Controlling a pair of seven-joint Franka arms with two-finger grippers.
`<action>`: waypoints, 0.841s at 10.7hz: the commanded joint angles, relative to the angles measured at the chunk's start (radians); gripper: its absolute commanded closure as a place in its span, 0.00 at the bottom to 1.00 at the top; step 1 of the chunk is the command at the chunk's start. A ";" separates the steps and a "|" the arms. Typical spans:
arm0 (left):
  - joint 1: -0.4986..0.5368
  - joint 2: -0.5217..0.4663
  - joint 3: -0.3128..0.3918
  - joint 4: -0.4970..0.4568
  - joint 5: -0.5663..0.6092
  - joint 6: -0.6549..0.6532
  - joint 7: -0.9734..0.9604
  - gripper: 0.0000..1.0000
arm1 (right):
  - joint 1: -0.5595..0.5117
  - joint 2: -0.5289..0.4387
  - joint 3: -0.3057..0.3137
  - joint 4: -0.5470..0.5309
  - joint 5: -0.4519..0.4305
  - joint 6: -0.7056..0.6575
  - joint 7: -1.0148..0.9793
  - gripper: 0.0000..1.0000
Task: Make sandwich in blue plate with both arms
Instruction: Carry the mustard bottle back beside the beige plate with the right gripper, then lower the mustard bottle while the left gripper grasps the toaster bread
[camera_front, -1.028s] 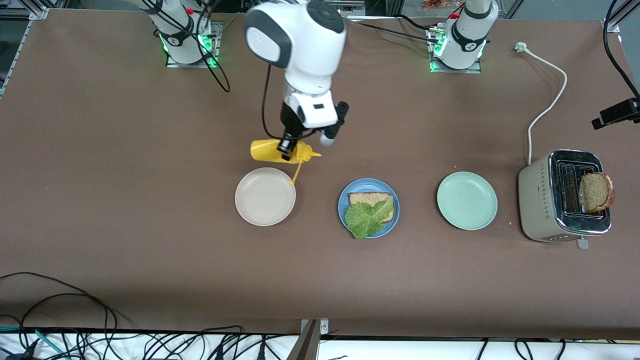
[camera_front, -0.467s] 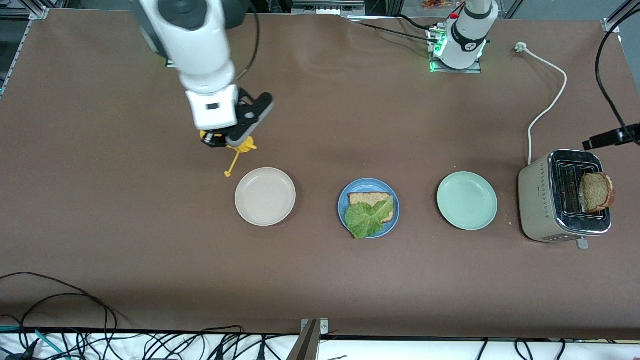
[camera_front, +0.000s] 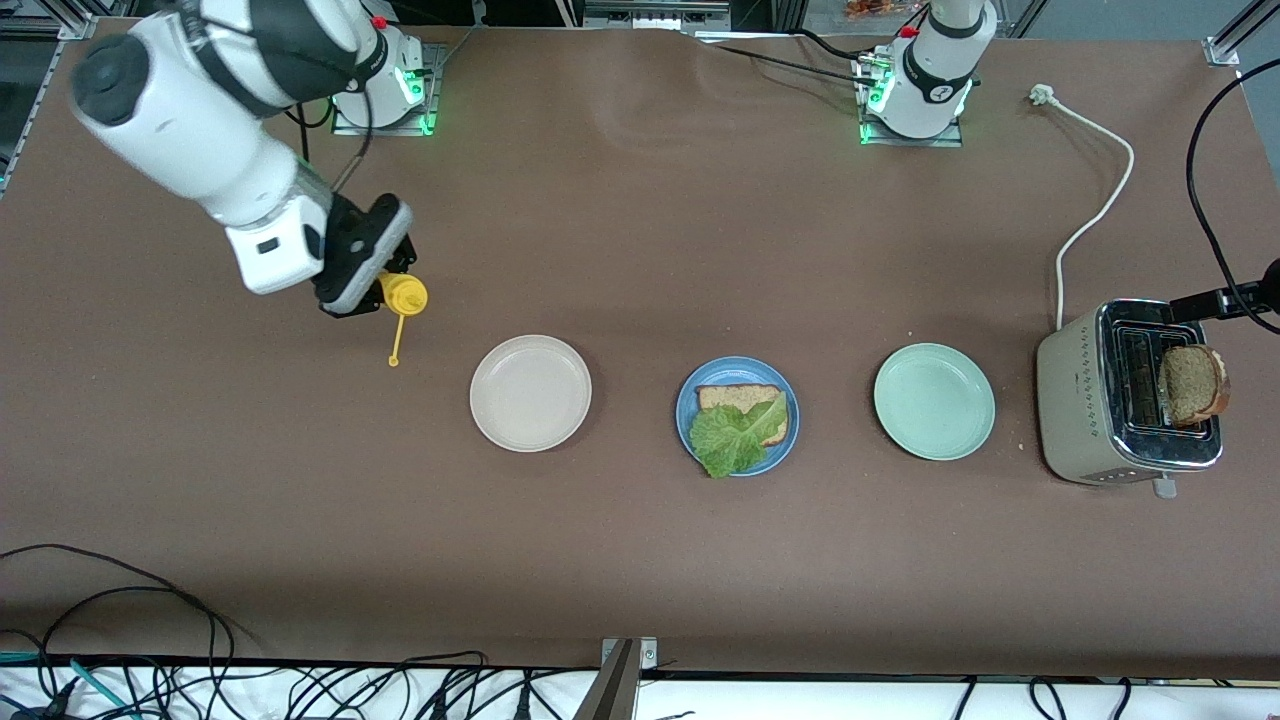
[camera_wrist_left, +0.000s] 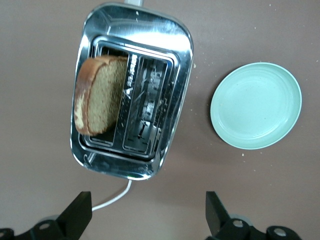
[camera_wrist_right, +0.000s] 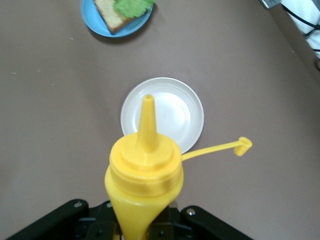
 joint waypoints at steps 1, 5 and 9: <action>0.054 0.150 0.002 0.142 0.021 0.035 0.158 0.00 | -0.060 -0.003 -0.071 -0.126 0.295 0.044 -0.376 1.00; 0.075 0.205 0.002 0.142 0.015 0.132 0.218 0.00 | -0.104 0.100 -0.106 -0.175 0.553 0.068 -0.760 1.00; 0.106 0.250 -0.001 0.142 -0.014 0.146 0.221 0.00 | -0.104 0.147 -0.154 -0.263 0.775 0.074 -1.068 1.00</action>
